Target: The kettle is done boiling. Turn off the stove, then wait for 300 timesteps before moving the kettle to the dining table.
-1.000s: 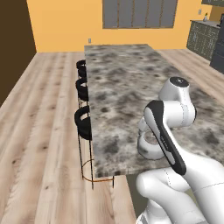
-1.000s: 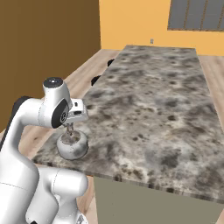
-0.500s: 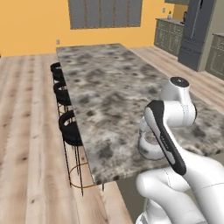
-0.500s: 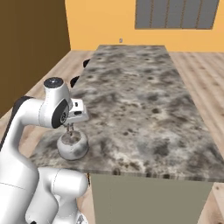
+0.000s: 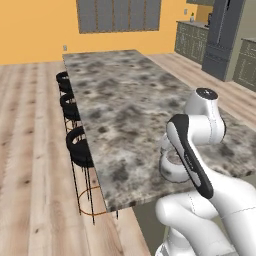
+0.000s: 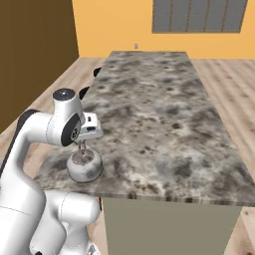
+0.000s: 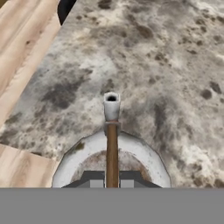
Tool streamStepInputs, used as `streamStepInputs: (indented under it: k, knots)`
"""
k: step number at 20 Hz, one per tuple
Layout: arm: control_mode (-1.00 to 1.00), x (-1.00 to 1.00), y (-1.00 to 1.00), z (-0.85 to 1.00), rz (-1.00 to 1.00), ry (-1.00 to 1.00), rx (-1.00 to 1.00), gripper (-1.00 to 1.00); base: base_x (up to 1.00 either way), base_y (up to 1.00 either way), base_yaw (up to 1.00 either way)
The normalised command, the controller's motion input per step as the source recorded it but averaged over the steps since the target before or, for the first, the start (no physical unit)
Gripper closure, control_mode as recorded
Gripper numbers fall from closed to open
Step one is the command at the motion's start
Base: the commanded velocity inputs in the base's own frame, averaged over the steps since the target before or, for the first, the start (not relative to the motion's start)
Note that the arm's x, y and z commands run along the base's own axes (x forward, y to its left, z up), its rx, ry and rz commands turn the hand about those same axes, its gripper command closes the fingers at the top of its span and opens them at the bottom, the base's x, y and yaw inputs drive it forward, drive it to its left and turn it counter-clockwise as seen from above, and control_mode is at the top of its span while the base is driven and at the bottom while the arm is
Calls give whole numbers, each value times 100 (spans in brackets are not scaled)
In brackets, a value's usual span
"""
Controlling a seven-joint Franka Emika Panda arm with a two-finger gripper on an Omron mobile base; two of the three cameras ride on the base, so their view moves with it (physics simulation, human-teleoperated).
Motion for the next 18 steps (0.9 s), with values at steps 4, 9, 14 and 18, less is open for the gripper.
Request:
streamStepInputs:
  k: [4, 9, 14, 18]
  knots:
    - [-100, 18, 16, 0, 0, 0, 0, 100, 0, 0, 0]
    - [-100, 26, 27, 0, 0, 0, 0, 100, 0, 0, 0]
    - [-100, 34, 21, 0, 0, 0, 0, 100, 0, 0, 0]
    - [-100, 38, 17, 0, 0, 0, 0, 100, 0, 0, 0]
